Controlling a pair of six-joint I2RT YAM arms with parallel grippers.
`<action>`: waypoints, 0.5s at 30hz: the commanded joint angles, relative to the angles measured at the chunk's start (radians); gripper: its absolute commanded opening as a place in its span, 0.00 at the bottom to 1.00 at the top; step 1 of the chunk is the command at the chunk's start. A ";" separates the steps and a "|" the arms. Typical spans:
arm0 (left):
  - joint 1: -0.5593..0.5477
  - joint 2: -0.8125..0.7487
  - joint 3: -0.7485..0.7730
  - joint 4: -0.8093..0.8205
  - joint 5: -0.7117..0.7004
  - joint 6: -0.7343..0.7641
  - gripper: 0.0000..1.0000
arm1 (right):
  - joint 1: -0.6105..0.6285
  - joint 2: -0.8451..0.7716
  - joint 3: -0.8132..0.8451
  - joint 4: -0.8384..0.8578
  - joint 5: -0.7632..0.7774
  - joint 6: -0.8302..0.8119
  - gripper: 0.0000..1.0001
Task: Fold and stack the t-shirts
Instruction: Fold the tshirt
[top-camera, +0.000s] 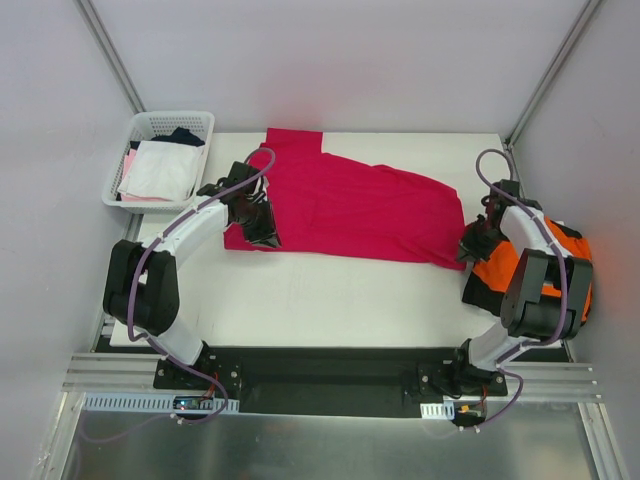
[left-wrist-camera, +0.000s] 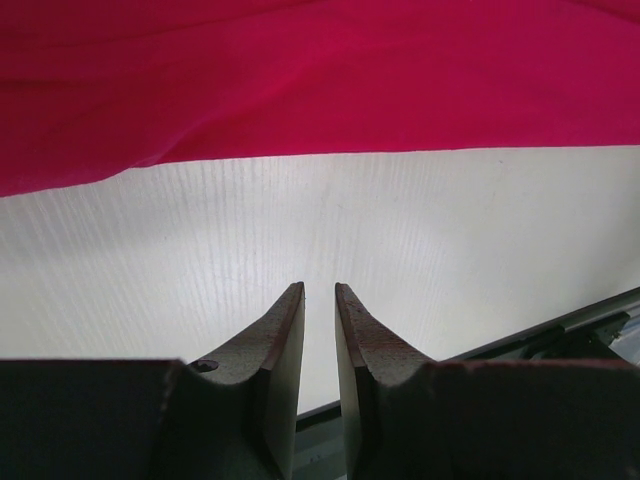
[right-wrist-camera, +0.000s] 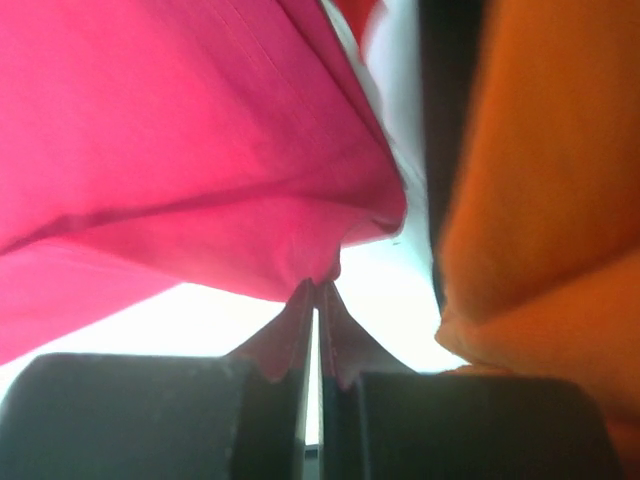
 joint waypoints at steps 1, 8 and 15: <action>-0.004 -0.044 -0.010 -0.011 -0.011 -0.009 0.19 | -0.002 -0.091 -0.084 0.004 -0.012 0.003 0.01; -0.004 -0.033 -0.004 -0.011 -0.010 -0.014 0.19 | -0.004 -0.165 -0.188 0.006 -0.012 -0.011 0.01; -0.004 -0.030 -0.002 -0.013 -0.005 -0.023 0.19 | -0.002 -0.163 -0.208 0.010 -0.046 -0.008 0.01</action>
